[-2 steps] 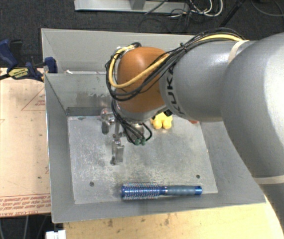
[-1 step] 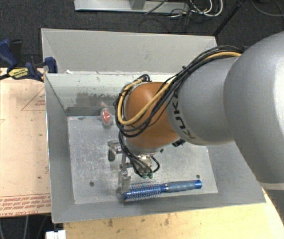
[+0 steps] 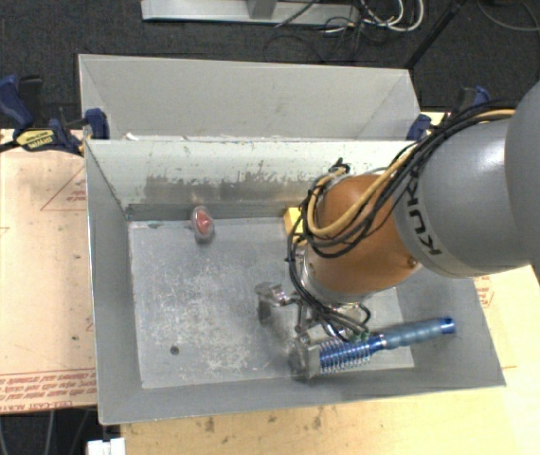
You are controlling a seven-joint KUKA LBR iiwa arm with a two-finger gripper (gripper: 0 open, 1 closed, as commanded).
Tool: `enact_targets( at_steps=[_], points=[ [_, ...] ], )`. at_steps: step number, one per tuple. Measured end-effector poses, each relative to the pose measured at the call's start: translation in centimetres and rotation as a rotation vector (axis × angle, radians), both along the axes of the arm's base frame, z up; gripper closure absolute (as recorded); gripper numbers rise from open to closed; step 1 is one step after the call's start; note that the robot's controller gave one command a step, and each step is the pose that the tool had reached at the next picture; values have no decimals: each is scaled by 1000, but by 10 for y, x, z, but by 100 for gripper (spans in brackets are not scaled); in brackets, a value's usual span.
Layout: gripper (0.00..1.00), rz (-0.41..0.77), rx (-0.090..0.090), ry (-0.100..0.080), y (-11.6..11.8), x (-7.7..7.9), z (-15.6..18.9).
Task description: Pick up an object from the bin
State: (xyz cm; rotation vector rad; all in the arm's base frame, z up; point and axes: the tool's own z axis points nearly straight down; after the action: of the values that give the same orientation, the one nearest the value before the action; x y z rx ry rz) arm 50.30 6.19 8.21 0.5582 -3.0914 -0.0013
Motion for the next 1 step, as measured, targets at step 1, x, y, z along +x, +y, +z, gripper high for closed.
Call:
enact_targets(
  at_steps=[1],
  points=[
    [0,158,0,-9,-10,-12,89]
  ],
)
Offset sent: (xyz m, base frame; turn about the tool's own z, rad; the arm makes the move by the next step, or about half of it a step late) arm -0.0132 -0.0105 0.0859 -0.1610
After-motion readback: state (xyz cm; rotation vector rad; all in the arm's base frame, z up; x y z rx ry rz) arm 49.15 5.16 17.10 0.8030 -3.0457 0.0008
